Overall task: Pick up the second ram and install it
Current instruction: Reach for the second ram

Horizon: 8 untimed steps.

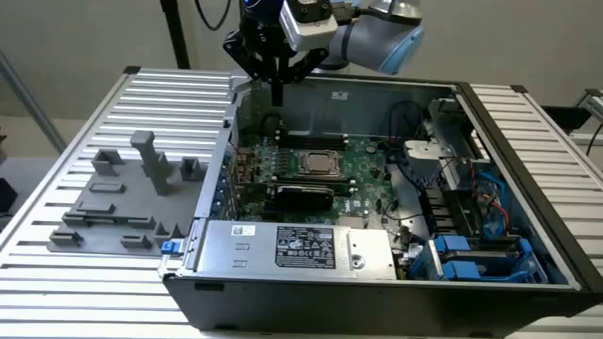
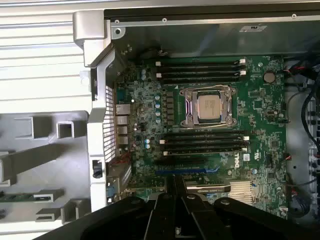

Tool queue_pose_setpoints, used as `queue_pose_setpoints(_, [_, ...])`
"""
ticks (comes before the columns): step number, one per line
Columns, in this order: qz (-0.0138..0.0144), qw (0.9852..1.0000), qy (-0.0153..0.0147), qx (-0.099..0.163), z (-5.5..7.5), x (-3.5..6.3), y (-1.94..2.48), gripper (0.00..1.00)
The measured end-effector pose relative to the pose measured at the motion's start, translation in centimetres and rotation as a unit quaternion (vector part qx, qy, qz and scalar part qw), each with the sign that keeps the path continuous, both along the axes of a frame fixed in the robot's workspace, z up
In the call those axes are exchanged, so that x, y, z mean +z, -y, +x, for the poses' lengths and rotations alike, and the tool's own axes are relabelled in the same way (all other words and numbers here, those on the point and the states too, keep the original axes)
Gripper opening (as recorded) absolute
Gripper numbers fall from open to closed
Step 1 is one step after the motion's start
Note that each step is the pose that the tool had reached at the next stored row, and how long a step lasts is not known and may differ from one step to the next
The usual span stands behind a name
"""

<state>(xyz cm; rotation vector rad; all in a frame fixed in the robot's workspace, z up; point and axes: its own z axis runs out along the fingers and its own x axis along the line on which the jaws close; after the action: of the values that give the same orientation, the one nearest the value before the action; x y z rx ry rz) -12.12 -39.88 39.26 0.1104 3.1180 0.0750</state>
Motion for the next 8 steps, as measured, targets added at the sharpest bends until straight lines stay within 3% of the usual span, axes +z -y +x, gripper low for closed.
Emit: queue_pose_setpoints(8, [0.0,1.0,0.0,0.0,0.0,0.0,0.0,0.11])
